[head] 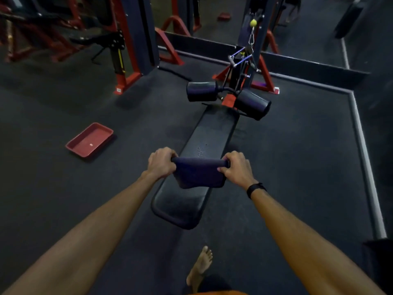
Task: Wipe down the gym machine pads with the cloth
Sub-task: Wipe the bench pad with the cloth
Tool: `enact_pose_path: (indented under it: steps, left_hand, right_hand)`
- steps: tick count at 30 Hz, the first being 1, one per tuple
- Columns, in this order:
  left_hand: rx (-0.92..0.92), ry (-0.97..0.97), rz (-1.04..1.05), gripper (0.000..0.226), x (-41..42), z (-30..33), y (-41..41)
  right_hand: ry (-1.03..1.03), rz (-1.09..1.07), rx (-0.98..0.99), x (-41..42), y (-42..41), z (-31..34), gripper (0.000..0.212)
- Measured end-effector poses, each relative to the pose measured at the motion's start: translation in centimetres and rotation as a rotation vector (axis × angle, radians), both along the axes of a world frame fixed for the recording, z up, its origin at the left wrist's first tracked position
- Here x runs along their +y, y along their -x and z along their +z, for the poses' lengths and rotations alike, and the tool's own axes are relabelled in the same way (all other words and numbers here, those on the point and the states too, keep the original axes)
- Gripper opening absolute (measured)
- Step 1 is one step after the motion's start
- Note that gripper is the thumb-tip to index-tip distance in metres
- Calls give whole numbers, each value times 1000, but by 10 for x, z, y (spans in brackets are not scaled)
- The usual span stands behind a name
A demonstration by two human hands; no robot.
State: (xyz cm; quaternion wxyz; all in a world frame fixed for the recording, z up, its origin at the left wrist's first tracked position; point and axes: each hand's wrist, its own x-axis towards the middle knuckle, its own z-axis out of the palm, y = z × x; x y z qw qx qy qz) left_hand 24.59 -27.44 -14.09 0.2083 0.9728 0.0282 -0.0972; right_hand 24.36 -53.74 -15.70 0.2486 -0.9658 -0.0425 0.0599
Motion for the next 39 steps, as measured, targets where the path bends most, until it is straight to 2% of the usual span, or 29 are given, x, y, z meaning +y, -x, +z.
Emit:
enact_pose_path:
  steps: [3, 8, 10, 13, 18, 21, 24, 28, 30, 33, 35, 37, 39]
  left_hand:
    - [98, -78, -108, 26, 11, -33, -12]
    - [524, -112, -252, 13, 38, -106, 1]
    - [536, -50, -228, 9, 46, -136, -3]
    - [371, -35, -171, 18, 55, -201, -14]
    - [131, 45, -3, 40, 72, -307, -32]
    - [67, 80, 67, 54, 83, -362, -44]
    - [50, 135, 75, 66, 85, -392, -45]
    - [-17, 228, 135, 68, 87, -402, -39]
    - [-40, 282, 215, 71, 91, -399, -39]
    - [-75, 366, 224, 70, 93, -401, -41]
    - [-112, 474, 288, 65, 95, -403, -41]
    - [-159, 596, 390, 62, 98, -403, -41]
    - [-150, 633, 423, 63, 101, -398, -42]
  right_hand:
    - [35, -29, 2, 14, 3, -40, 22]
    - [129, 22, 611, 33, 42, -122, 21]
    - [81, -37, 666, 43, 42, -150, 26]
    - [26, -139, 561, 65, 25, -198, 33]
    - [116, -340, 387, 125, -16, -278, 100]
    - [223, -385, 276, 169, -29, -336, 113]
    - [337, -463, 186, 188, -30, -366, 109]
    - [453, -576, 78, 186, -43, -375, 80]
    - [465, -655, 73, 190, -67, -378, 69]
    - [459, -739, 55, 204, -93, -382, 63]
    - [439, -637, 14, 222, -82, -376, 59]
    - [406, -378, -1, 243, -37, -367, 59]
    - [355, -162, 50, 249, 22, -355, 64]
